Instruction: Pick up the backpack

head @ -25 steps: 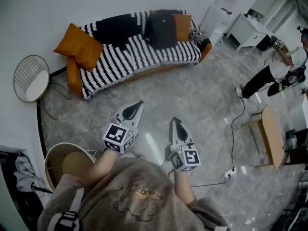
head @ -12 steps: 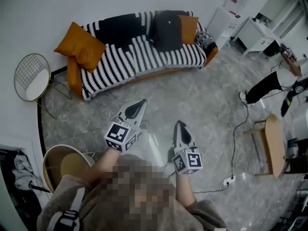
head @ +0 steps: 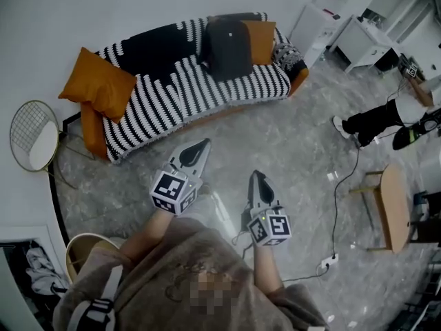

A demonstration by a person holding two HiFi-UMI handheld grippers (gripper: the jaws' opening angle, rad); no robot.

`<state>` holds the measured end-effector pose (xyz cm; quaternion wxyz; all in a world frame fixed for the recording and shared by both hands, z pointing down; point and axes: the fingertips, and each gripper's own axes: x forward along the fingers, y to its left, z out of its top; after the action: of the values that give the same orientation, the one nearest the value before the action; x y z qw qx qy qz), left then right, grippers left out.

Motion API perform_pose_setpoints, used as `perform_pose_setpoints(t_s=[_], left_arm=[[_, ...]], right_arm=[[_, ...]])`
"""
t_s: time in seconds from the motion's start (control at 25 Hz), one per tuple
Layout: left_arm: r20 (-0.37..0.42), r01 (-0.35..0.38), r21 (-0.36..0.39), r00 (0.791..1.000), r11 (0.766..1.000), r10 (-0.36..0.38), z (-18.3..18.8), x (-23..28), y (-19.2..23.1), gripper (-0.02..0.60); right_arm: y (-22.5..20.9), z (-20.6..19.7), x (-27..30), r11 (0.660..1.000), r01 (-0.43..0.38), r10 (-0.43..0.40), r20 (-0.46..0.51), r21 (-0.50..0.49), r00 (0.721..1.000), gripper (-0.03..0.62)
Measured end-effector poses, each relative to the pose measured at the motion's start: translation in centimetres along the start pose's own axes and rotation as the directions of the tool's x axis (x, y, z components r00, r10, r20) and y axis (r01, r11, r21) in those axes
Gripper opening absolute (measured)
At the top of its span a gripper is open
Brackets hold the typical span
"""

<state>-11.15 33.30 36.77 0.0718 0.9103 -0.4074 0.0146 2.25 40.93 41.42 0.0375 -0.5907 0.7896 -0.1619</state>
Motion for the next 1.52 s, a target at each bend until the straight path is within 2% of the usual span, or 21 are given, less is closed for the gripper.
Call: perform_pose_setpoints(t_s=[0.4,0.84,1.08,1.52], left_arm=[[-0.008,0.032,0.012,0.999,0.999,-0.032,3.0,11.2,7.3,0.002],[-0.023,0.054,-0.001,0.998,0.999,-0.054,3.1,17.6,11.7,0.002],[-0.024,0.038,-0.009,0.999,0.999,-0.039,2.8,22.1,13.7,0.002],[-0.027,-0.032,-0.011,0.999,0.999,0.031,3.3,33.7,17.7,0.002]], right_arm=[[-3.6,5.1,12.4,1.0,0.004,-0.004,0.019,-0.014,1.0,0.0],[-7.3,7.0,19.3,0.999,0.037,-0.036,0.012,-0.036,0.999,0.0],[-9.9,7.7,23.7,0.999,0.013,-0.013,-0.006,-0.052,1.0,0.0],[-17.8,11.6,34.9,0.995,-0.073,0.072,-0.013,-0.072,0.997,0.0]])
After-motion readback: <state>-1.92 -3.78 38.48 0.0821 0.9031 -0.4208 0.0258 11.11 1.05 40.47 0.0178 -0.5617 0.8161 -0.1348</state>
